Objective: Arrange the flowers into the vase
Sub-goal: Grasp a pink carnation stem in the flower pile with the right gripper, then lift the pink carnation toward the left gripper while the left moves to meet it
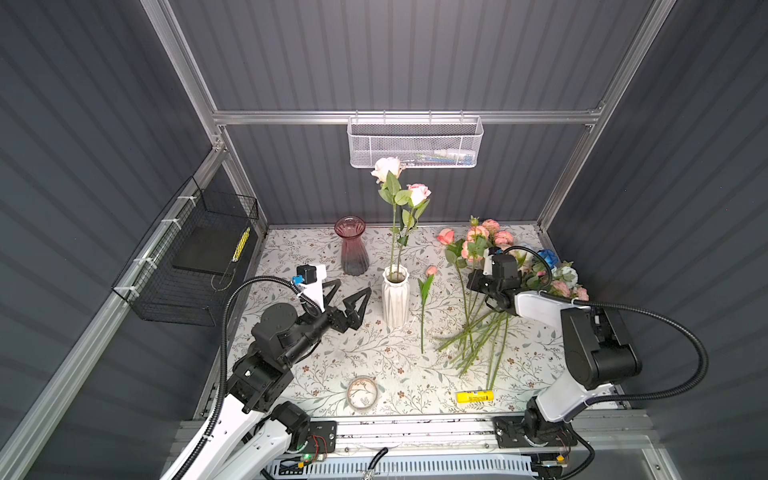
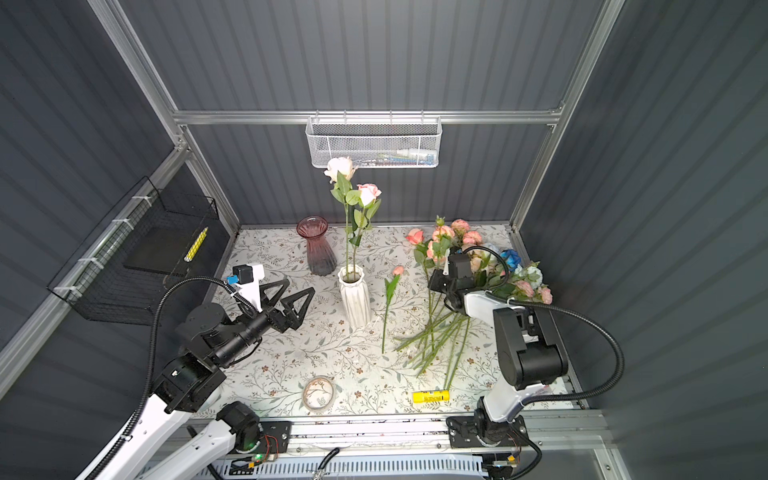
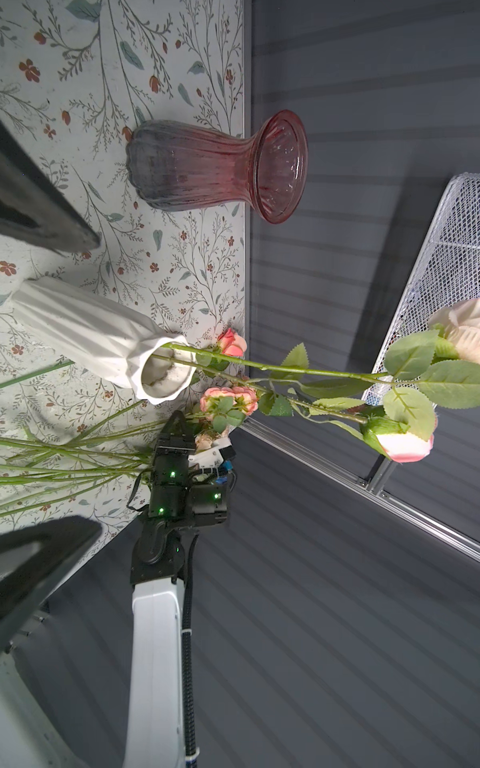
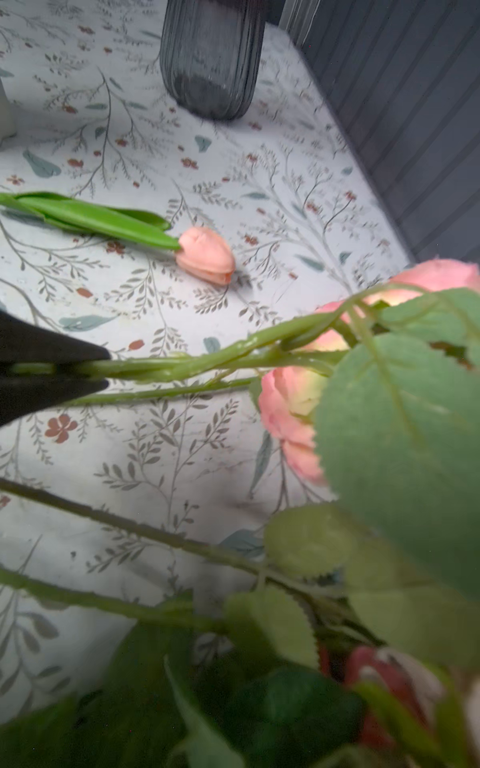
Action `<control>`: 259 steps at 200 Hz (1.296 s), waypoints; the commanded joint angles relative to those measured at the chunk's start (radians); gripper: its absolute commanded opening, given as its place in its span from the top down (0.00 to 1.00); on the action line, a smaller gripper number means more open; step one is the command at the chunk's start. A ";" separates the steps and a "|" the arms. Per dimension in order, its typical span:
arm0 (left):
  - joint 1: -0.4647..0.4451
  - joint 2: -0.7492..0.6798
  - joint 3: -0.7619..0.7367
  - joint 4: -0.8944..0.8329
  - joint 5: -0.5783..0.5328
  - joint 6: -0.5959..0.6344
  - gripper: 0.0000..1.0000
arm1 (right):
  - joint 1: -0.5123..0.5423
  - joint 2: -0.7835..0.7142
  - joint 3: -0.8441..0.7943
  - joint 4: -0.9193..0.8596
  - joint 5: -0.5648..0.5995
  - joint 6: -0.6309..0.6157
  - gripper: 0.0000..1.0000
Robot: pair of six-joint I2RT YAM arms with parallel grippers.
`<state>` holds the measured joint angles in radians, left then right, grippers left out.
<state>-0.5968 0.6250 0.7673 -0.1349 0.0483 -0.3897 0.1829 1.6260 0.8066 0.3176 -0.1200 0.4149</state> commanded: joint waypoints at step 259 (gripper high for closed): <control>-0.005 0.334 0.303 0.230 0.920 -0.020 0.16 | 0.617 -0.671 0.297 -0.143 -0.299 -0.028 1.00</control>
<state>-0.5968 0.9463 1.0416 -0.0090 0.8108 -0.3641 0.7258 0.8711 1.0615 0.1558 -0.3305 0.3664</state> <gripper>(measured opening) 0.846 0.059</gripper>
